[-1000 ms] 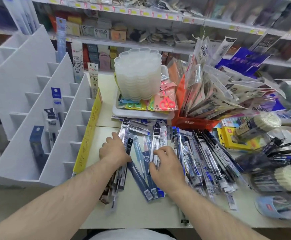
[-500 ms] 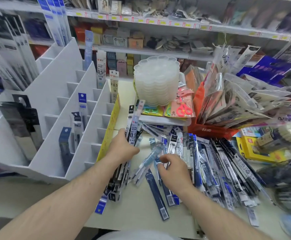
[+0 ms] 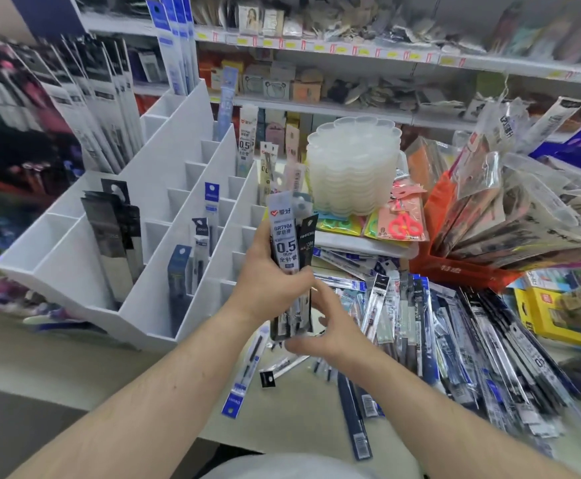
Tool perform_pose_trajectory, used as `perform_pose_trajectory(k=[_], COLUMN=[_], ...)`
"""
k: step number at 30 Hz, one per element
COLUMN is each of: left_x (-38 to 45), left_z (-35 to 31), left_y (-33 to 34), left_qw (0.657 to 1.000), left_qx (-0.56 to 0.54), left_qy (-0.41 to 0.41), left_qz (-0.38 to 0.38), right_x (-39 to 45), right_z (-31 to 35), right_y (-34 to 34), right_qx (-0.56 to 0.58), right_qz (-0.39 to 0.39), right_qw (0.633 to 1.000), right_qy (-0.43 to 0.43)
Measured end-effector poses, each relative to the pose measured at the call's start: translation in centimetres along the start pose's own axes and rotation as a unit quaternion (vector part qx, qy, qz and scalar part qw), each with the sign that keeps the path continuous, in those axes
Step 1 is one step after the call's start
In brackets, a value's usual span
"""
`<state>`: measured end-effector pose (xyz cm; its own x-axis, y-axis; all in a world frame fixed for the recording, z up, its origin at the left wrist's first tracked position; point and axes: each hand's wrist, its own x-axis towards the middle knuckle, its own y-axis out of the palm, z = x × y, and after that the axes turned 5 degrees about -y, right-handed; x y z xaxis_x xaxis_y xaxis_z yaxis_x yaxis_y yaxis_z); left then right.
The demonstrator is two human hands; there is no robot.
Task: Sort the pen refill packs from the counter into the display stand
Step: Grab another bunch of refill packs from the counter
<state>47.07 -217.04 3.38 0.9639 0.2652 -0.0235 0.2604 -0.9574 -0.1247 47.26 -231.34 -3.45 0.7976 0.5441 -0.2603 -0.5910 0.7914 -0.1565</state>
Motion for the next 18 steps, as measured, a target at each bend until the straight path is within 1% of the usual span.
perform_pose_trajectory(k=[3,5,8,10,13,15,18], left_x=[-0.6,-0.9,-1.0,-0.7,-0.5,-0.7,-0.4], left_z=[0.1,-0.1,0.1,0.6,1.7,2.2,2.9], left_y=[0.3,0.4,0.6,0.4,0.1,0.4,0.7], left_qw=[0.999,0.999,0.999,0.999,0.999,1.0,0.996], left_qx=[-0.017,-0.025,-0.03,-0.027,-0.023,-0.016,0.014], left_qy=[0.022,0.04,0.03,0.015,0.009,0.006,-0.008], left_qz=[-0.018,-0.016,-0.005,0.014,0.033,0.009,-0.085], right_x=[0.3,1.1,2.4,3.0,3.8,4.1,4.1], right_z=[1.1,1.7,1.9,1.8,1.8,1.9,2.1], right_y=[0.9,1.6,2.1,2.1,2.1,2.5,3.3], right_qx=[0.057,0.063,0.046,0.031,-0.04,-0.086,-0.095], right_qz=[-0.004,-0.032,-0.07,-0.111,-0.149,-0.162,-0.166], right_qw=[0.997,0.994,0.993,0.99,0.985,0.979,0.974], right_qy=[-0.056,-0.078,-0.079,-0.081,-0.076,-0.087,-0.123])
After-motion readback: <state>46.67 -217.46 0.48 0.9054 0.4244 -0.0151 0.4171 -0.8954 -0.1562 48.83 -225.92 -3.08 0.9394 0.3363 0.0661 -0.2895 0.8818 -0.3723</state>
